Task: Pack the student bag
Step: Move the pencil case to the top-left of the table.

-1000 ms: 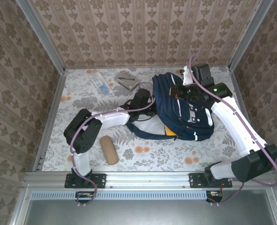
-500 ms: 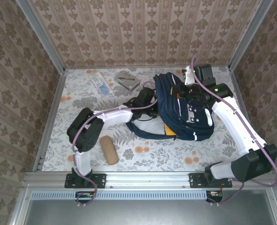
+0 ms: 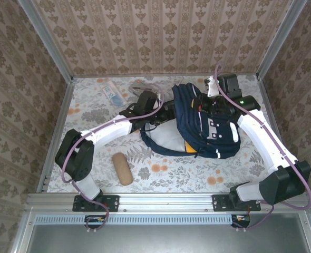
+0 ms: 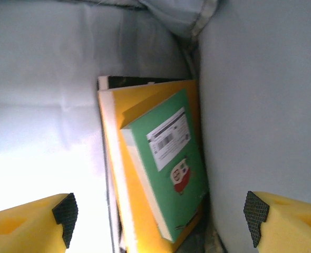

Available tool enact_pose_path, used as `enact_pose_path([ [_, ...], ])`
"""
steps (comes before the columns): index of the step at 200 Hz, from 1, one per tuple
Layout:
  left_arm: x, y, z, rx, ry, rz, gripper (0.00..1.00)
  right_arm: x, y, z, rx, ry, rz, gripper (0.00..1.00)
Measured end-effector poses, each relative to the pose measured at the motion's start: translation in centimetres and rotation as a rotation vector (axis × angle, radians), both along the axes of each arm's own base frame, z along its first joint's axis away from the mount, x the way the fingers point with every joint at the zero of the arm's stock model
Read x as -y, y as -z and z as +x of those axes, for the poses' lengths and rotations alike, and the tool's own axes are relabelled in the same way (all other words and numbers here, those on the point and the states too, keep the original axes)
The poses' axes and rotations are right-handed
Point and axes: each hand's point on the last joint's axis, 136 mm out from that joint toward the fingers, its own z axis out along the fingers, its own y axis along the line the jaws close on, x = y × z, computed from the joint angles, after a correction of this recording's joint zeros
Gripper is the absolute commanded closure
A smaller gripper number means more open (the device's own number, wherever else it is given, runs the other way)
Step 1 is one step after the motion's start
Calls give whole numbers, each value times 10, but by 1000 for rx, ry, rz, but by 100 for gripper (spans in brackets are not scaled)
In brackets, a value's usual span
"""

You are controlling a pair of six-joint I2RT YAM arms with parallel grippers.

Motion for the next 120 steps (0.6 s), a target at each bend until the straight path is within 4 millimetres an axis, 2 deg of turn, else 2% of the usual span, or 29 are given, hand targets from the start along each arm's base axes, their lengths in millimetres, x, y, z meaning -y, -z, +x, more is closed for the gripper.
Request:
enact_pose_path([
  [32,-23,12,12,-3,-30,66,14,0,4,-1,-7,-1,-1,100],
  [58,-57,18,34,6,-86,146,14,-1,14,-2,-10,-6,4,100],
  [83,-84,1,66,86,-137,220,15,-1,21,-6,-6,-7,10,100],
  [106,-91,-13,101,166,-163,251,15,0,24,-8,-1,-5,14,100],
  [120,-92,-9,122,181,-171,260,16,0,26,-10,-1,-2,16,100],
])
